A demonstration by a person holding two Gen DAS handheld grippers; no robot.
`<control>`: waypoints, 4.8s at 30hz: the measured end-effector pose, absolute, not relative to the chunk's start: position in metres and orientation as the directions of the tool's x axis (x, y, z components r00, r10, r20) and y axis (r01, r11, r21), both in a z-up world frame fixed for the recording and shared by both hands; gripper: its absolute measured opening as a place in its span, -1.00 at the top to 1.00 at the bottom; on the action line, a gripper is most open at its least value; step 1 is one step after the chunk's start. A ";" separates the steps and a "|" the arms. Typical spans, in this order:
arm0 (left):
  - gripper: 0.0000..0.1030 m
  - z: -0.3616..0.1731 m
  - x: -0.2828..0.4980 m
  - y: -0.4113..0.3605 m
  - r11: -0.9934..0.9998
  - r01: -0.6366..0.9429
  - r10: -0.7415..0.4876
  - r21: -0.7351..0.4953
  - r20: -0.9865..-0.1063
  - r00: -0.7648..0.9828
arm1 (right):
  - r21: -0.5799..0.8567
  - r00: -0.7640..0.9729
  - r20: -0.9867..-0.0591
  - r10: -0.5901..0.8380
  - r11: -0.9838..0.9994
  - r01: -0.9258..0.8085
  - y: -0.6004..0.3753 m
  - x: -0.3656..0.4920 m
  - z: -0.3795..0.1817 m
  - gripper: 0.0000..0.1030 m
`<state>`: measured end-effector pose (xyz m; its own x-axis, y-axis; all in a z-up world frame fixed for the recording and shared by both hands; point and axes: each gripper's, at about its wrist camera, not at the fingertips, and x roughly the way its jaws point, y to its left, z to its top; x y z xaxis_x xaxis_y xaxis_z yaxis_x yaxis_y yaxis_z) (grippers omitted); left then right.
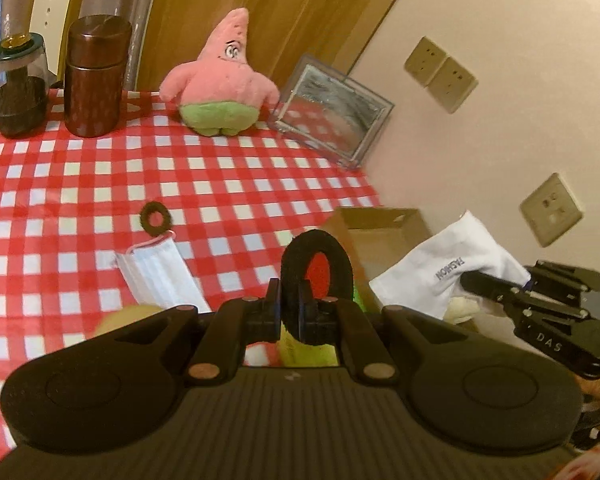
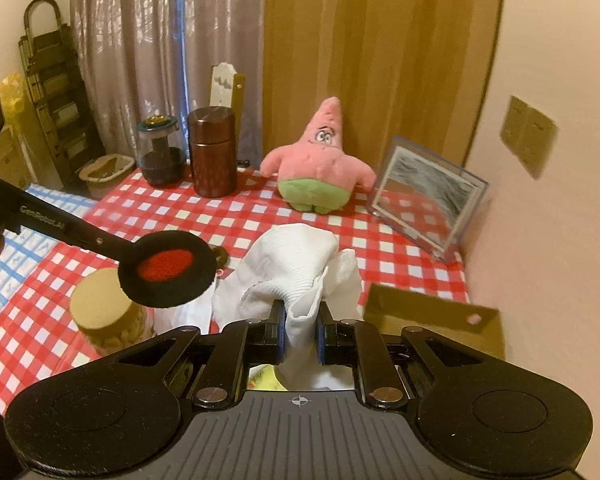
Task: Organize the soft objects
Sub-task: 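Carry the white cloth and black round pad over the cardboard tray, then lower the black pad with the left gripper and open it while the right gripper releases the white cloth, then withdraw both grippers from the tray back over the table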
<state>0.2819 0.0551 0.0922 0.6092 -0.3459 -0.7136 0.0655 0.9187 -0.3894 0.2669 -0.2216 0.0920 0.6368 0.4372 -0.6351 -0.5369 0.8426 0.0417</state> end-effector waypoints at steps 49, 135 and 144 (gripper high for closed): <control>0.88 0.045 0.265 -0.144 0.897 0.232 -0.441 -0.376 -0.732 0.518 | -0.068 0.676 -0.698 0.237 0.918 -0.392 -0.373 0.210 0.038 0.72; -0.57 0.066 0.192 -0.129 0.949 0.280 -0.299 -0.146 -0.699 0.649 | 0.117 0.651 -0.713 0.262 0.959 -0.258 -0.365 0.155 0.032 -0.43; -0.67 0.076 0.156 -0.101 0.967 0.211 -0.249 -0.141 -0.682 0.688 | 0.129 0.658 -0.689 0.304 0.944 -0.302 -0.335 0.134 0.047 -0.51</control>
<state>0.1559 -0.1008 0.0763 0.6877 -0.2494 -0.6819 0.2114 0.9672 -0.1406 0.1342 -0.3351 0.0467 0.6580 0.3045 -0.6887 -0.3024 0.9445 0.1286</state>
